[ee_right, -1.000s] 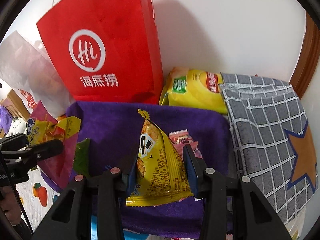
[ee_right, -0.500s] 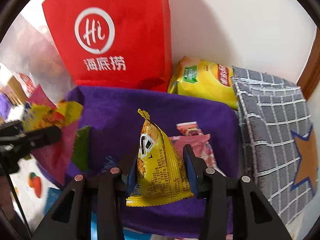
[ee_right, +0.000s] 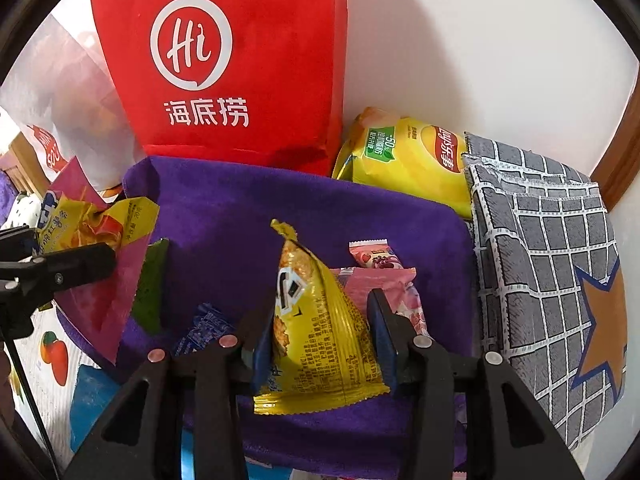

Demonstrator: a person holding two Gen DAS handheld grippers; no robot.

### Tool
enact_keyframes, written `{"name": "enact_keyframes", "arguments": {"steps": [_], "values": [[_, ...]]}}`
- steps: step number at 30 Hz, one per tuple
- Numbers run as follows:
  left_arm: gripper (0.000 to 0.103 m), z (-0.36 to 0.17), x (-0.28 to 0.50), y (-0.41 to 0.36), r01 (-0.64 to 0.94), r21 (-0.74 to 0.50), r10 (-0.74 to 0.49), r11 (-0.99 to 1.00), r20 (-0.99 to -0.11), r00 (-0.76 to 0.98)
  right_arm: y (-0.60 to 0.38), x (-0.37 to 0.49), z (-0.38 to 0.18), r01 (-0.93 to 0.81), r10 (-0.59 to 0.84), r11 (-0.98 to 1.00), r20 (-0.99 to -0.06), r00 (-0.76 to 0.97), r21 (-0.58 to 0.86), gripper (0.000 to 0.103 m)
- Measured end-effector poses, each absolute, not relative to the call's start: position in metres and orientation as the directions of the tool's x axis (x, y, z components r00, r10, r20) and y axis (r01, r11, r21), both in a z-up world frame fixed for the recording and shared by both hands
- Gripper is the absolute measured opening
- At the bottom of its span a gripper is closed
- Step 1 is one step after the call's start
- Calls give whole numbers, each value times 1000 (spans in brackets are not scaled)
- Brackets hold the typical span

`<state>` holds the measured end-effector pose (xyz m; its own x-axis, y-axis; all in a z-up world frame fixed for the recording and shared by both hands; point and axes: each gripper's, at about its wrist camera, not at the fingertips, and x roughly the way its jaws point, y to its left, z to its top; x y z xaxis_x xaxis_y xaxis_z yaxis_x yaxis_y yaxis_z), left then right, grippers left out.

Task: Organize snacks
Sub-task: 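Lower the yellow chip bag onto the towel and open the right tool, then open the left tool to release the pink-and-yellow bag onto the towel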

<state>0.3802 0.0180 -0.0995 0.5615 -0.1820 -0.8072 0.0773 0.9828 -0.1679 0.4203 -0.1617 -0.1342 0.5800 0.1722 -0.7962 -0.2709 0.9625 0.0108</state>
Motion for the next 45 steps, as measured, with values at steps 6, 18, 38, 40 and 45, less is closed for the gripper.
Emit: {"name": "enact_keyframes", "arguments": {"steps": [6,18,38,40,45], "values": [[61,-101,381,16,84,-165,-183,983,-810,557,-163,418,-133,-262,168,965,-790,589,10,49],[62,-105,382,10,96,-152,-180,984,-818,547,-165,410,-115,-264,199,964,-752,628,34,63],[80,-75,358,11,116,-168,-204,979,-799,565,-173,388,-82,-202,170,979,-695,698,37,67],[80,-68,353,10,132,-156,-204,979,-794,572,-174,381,-79,-190,159,981,-704,692,35,67],[80,-51,335,15,148,-159,-216,976,-767,604,-174,355,-68,-185,119,983,-705,699,-17,67]]}}
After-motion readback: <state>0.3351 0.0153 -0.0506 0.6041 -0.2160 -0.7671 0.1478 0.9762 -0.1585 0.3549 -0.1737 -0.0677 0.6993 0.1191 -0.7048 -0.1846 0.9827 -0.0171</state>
